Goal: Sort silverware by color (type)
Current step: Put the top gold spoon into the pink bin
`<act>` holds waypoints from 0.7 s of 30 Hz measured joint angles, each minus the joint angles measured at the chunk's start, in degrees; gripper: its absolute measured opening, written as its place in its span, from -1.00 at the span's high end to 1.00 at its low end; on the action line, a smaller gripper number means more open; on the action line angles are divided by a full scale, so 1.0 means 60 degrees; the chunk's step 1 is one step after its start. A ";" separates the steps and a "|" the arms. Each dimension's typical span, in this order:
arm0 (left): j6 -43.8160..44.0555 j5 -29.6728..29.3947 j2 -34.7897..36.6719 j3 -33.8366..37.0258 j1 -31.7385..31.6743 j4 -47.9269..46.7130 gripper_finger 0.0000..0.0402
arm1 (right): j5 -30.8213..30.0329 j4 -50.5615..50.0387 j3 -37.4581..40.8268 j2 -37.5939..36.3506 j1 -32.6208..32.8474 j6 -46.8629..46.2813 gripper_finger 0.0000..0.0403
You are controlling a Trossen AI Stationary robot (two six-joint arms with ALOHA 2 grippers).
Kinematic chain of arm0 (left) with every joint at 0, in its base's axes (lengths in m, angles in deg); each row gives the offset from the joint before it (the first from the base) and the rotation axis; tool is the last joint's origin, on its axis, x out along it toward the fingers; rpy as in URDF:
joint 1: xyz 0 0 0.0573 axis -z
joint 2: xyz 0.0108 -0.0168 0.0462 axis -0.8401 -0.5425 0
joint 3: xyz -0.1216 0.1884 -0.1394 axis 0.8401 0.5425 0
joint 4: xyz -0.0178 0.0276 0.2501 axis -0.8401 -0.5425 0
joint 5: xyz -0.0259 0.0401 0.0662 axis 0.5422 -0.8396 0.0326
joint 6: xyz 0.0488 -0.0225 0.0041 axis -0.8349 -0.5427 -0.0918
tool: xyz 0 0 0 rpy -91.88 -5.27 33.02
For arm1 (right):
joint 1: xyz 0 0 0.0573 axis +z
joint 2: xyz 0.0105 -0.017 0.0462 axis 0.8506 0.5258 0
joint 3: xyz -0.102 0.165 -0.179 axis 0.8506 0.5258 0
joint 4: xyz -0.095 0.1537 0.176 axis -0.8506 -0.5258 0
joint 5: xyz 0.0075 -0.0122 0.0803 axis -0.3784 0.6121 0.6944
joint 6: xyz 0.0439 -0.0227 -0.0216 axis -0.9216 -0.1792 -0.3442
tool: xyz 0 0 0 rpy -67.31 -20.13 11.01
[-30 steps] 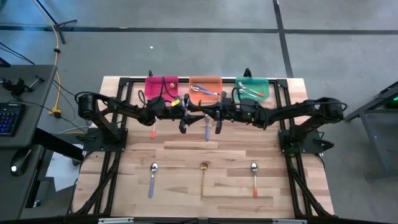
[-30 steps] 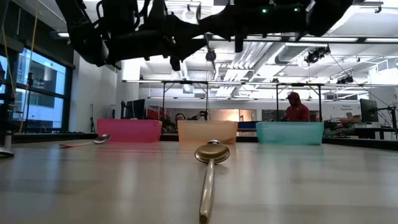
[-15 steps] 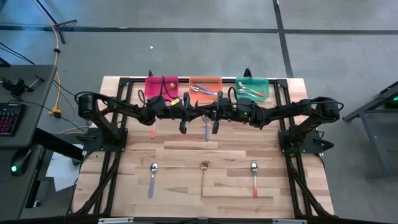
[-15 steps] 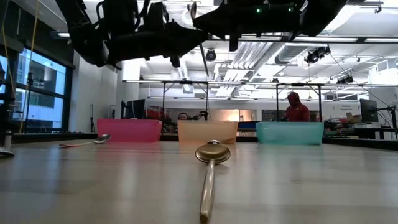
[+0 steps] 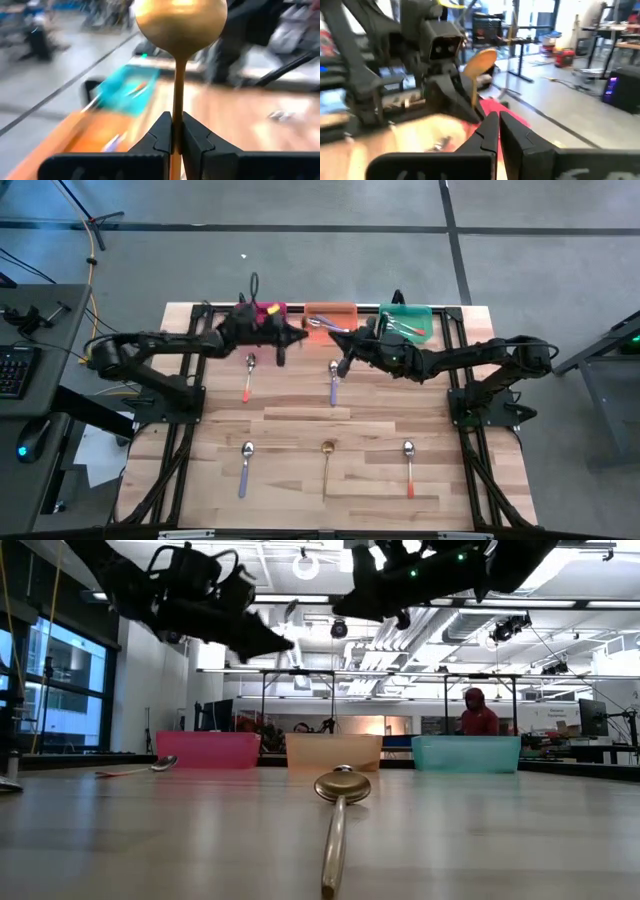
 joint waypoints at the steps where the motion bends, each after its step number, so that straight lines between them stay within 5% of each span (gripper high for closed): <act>1: -0.0271 0.0002 0.0269 -0.0115 -0.0335 -0.0888 0.96 | -0.0054 -0.0272 0.0000 -0.0117 -0.0058 0.0115 1.00; 9: -0.3096 -0.1511 0.0783 -0.1658 -0.2924 -0.6678 0.96 | -0.0058 -0.2325 0.0004 -0.0723 -0.0482 0.0425 1.00; 21: -0.4378 -0.2203 -0.1000 -0.2021 -0.4017 -0.7659 0.96 | -0.0131 -0.3366 0.0004 -0.0726 -0.0541 0.0517 1.00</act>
